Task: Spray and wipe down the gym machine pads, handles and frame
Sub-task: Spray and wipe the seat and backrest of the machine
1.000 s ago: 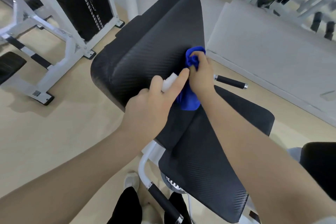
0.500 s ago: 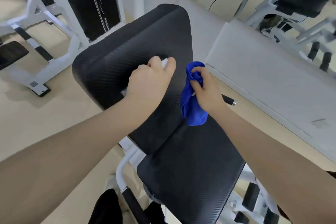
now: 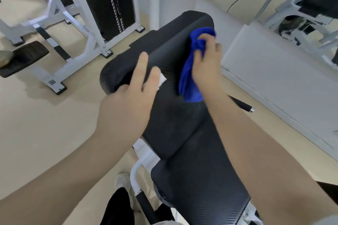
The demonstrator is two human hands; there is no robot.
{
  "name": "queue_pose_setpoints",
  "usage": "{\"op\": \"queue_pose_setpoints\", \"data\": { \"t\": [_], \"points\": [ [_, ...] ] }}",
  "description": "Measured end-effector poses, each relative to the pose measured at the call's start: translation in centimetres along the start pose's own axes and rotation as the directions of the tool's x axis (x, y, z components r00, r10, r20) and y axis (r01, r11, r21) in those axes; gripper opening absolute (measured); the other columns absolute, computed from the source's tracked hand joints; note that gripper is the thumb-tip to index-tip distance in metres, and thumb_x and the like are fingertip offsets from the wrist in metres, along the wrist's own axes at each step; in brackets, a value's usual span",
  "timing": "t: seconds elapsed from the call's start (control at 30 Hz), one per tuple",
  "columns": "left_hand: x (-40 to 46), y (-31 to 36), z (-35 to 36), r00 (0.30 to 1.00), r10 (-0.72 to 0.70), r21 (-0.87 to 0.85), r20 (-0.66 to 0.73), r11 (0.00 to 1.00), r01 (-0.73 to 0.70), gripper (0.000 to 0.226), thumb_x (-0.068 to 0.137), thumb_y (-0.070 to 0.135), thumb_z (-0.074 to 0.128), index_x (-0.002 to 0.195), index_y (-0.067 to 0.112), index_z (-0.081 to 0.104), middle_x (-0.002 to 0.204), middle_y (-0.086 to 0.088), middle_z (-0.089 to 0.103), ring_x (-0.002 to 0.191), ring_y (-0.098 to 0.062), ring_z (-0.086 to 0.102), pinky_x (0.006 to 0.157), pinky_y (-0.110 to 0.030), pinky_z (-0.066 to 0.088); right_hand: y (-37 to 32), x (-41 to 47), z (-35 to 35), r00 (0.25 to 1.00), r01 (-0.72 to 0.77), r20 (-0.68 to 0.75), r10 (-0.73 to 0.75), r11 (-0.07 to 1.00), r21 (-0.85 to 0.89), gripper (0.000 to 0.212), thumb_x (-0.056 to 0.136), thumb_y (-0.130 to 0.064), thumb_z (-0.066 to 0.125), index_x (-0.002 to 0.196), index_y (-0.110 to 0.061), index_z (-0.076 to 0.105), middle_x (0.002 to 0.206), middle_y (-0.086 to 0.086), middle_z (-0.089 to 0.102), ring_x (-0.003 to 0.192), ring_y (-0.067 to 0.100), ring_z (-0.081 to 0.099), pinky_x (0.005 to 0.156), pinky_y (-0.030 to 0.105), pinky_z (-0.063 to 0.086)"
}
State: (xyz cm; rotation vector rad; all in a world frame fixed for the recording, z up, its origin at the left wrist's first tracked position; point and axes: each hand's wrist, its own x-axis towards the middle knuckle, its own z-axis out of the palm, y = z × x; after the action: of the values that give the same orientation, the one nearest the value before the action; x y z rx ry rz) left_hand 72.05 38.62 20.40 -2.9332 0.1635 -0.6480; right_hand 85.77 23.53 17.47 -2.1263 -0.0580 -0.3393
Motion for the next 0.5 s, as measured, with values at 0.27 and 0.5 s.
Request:
{"op": "queue_pose_setpoints", "data": {
  "t": [0.27,0.5],
  "points": [
    [1.7,0.5,-1.0,0.993,-0.009,-0.107,0.117,0.994,0.022,0.054,0.074,-0.003,0.016,0.100,0.013,0.059,0.136,-0.030,0.046,0.041,-0.008,-0.005,0.047,-0.012,-0.001,-0.5,-4.9,0.9,0.946,0.267,0.199,-0.257,0.963,-0.027,0.030,0.082,0.003,0.048,0.110,-0.007,0.056,0.103,0.000,0.037,0.080,0.001,0.042,0.074,0.004,0.034],
    [1.5,-0.1,-0.4,0.996,0.009,-0.129,0.094,0.992,0.003,0.056,0.056,-0.005,0.064,0.109,0.014,0.061,0.134,-0.029,0.048,0.044,-0.006,-0.008,0.050,-0.009,0.000,0.3,3.5,0.2,0.987,-0.135,-0.075,0.140,0.988,0.078,0.033,0.093,0.000,0.037,0.123,-0.011,0.048,0.110,0.004,0.042,0.083,0.007,0.043,0.074,0.007,0.037]
  ]
}}
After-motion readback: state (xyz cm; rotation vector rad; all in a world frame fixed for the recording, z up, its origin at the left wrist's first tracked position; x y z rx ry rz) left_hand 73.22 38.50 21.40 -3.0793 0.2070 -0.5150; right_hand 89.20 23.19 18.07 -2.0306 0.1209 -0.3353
